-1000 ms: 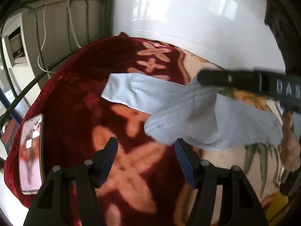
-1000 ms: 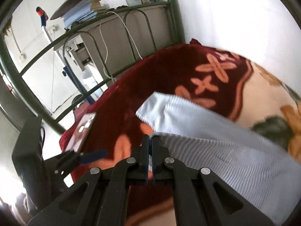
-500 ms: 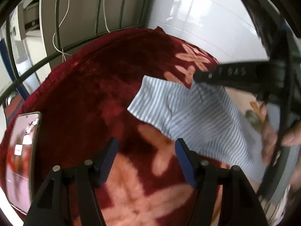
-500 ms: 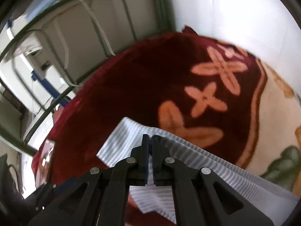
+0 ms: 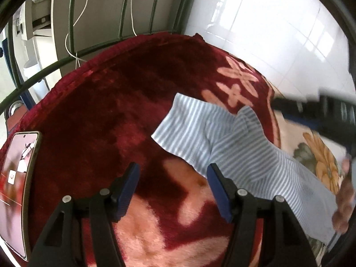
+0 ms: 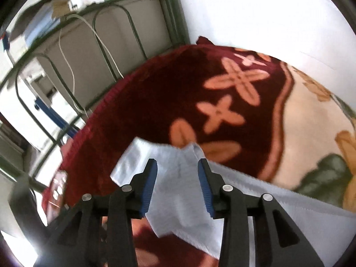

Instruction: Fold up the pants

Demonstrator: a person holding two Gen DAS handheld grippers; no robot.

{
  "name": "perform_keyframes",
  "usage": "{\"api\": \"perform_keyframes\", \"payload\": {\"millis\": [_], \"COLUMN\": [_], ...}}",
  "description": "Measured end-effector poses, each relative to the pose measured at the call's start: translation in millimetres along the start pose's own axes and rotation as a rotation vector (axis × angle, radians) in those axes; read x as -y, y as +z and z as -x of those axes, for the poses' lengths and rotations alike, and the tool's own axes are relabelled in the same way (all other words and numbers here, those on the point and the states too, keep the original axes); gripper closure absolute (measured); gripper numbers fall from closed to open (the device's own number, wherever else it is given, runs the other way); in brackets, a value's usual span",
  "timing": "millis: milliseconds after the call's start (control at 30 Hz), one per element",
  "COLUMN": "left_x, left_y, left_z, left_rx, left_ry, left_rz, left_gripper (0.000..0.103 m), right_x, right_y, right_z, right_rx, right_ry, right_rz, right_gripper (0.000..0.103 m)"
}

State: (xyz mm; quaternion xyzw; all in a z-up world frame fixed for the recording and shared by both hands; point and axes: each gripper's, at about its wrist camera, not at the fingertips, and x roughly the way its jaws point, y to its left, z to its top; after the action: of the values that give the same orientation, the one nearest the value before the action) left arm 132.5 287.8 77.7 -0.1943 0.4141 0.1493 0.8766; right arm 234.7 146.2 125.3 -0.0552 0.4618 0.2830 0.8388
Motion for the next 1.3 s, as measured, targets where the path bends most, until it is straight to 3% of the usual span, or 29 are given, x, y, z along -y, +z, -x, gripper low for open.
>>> {"api": "perform_keyframes", "payload": {"millis": [133,367,600,633,733,933,1067,1233,1300], "left_x": [-6,-19,-22,-22,-23,-26,-30,-34,-34], "left_y": [1,2,1,0,0,0,1,0,0], "left_z": [-1,0,1,0,-1,-2,-2,-3,-3], "left_rx": [-0.006,-0.005,-0.006,-0.016,-0.022,-0.023,-0.02,-0.018,-0.017], "left_ry": [0.027,0.082,0.077,0.072,0.07,0.06,0.05,0.05,0.049], "left_rz": [0.011,0.047,0.068,0.067,0.07,0.093,0.113,0.125,0.127], "left_gripper": [0.037,0.037,0.037,0.037,0.037,0.037,0.037,0.037,0.037], "right_x": [10,18,11,9,-3,-42,-74,-104,-103], "right_y": [-31,-57,-50,-48,-40,-3,25,34,34], "right_z": [-8,-37,-50,-50,-44,-25,-34,-67,-63], "right_rx": [-0.055,-0.131,-0.084,-0.073,-0.033,0.026,-0.02,-0.119,-0.095], "right_ry": [-0.044,0.007,0.035,0.039,0.012,0.084,0.185,0.182,0.187], "right_rz": [-0.056,-0.191,-0.251,-0.245,-0.169,0.023,0.108,0.194,0.182], "right_gripper": [0.064,0.064,0.064,0.065,0.095,0.097,0.096,0.092,0.089]}}
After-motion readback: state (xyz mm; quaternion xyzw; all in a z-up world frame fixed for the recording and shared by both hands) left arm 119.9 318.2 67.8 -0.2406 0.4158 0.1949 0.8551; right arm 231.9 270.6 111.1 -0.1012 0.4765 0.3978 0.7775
